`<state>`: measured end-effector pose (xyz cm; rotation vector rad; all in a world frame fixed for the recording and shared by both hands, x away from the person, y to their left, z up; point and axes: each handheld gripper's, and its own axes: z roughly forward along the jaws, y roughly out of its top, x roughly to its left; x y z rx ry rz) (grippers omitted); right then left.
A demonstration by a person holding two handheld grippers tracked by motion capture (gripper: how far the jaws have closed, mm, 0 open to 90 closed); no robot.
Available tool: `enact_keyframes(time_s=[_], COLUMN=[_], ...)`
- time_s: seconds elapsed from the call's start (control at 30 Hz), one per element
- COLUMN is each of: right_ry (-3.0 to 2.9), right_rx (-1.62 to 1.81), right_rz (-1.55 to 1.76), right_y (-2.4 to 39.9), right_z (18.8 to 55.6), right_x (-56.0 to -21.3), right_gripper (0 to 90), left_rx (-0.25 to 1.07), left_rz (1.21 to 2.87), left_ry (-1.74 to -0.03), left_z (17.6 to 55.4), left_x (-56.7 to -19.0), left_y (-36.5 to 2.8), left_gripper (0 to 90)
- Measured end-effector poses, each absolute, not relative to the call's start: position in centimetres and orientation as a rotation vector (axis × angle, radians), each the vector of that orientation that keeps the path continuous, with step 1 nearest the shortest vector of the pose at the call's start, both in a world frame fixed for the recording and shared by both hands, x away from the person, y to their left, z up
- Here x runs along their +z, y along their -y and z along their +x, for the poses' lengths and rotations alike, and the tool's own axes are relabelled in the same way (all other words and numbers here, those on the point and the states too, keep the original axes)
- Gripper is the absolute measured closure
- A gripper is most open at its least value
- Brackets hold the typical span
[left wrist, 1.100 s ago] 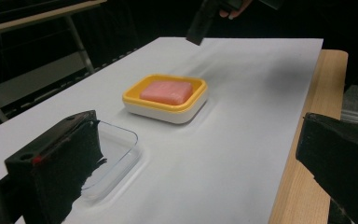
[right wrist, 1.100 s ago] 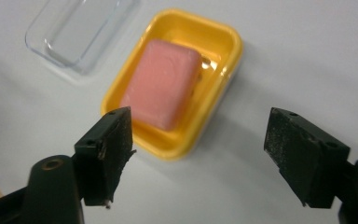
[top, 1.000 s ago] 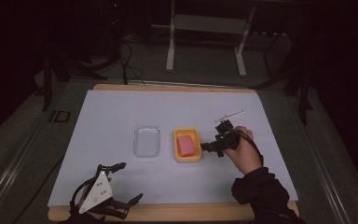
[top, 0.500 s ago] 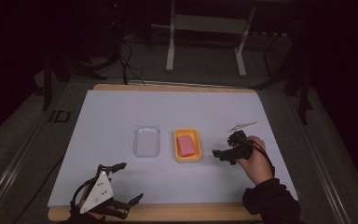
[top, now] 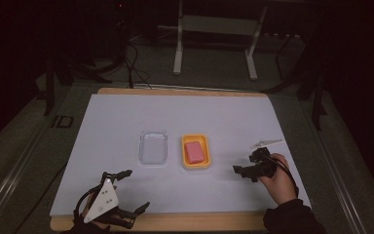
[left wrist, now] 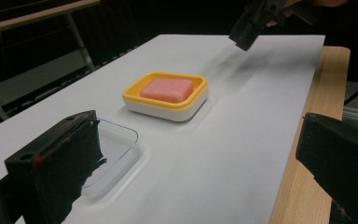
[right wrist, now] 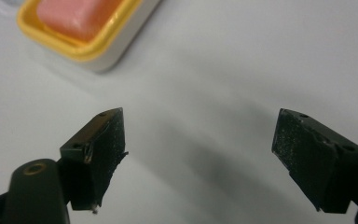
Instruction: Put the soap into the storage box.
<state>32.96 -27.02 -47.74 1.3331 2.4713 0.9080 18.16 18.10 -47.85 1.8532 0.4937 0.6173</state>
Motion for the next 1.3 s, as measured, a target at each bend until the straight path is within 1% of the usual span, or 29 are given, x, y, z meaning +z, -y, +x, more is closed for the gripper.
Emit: enact_keyframes(time_s=[0.17,0.47,0.73,1.3], right_ry=[-2.464,-2.429,-2.41,-2.371], right_rx=[0.902,0.93,0.945,0.981], right_rz=[1.36,1.388,1.411,1.428], right_y=[28.0,29.3,30.3,30.6], right_z=[32.1,30.9,29.6,30.2], right_x=[-48.3,-48.2,-49.0,-50.2], right_gripper=[17.2,16.8,16.8,16.9], left_rx=[0.619,0.614,0.608,0.598], left_rz=[1.857,1.86,1.867,1.875], left_ry=[-0.493,-0.495,-0.493,-0.504], left_z=[18.2,18.2,18.3,18.5], left_x=[-47.9,-47.9,-47.9,-48.0], left_y=[-18.1,-18.1,-18.1,-18.2], left_gripper=[0.7,0.6,0.7,0.7])
